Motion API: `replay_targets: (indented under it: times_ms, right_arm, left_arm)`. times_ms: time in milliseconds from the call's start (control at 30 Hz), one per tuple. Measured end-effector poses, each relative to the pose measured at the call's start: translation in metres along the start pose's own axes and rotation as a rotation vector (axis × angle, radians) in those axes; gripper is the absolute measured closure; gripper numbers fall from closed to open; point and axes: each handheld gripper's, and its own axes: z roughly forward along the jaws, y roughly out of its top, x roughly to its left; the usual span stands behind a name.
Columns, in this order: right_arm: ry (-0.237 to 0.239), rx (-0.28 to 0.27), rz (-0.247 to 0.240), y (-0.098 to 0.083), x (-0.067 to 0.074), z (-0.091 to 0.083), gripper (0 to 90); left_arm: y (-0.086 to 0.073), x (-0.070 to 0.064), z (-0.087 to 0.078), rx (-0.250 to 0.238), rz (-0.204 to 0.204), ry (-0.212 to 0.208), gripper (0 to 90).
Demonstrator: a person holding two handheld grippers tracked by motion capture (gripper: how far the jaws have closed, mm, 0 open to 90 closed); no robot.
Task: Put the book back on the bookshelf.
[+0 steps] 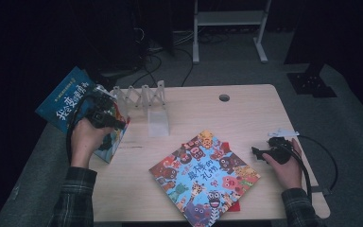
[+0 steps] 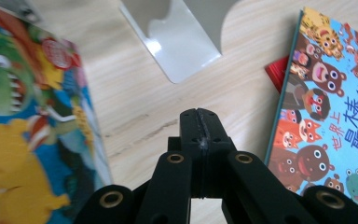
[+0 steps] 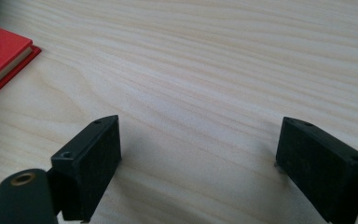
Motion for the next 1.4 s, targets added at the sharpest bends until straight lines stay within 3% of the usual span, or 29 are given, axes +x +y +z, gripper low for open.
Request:
replay_targets:
  times_ms: [567,833,933,1067,1233,1400]
  right_arm:
    - [-0.005,0.0,0.004,0.0,0.001,0.0,12.9]
    - [-0.007,-0.001,0.007,-0.001,0.002,-0.001,14.9]
    - [0.008,-0.004,-0.006,-0.003,0.003,-0.005,24.3]
    - [0.028,0.016,-0.022,-0.004,0.006,-0.011,28.4]
    - [0.085,0.018,-0.038,-0.006,0.012,-0.023,28.8]
    - [0.126,-0.009,-0.061,-0.009,0.021,-0.041,28.5]
  left_arm:
    - [-0.04,-0.032,0.061,0.048,0.047,-0.051,85.8]
    - [-0.056,-0.049,0.085,0.058,0.098,-0.064,78.8]
    - [-0.062,-0.052,0.09,0.04,0.108,-0.061,70.0]
    - [-0.066,-0.051,0.095,0.034,0.107,-0.063,60.3]
    - [-0.066,-0.051,0.099,0.033,0.107,-0.078,51.8]
    - [-0.067,-0.053,0.102,0.045,0.123,-0.071,50.2]
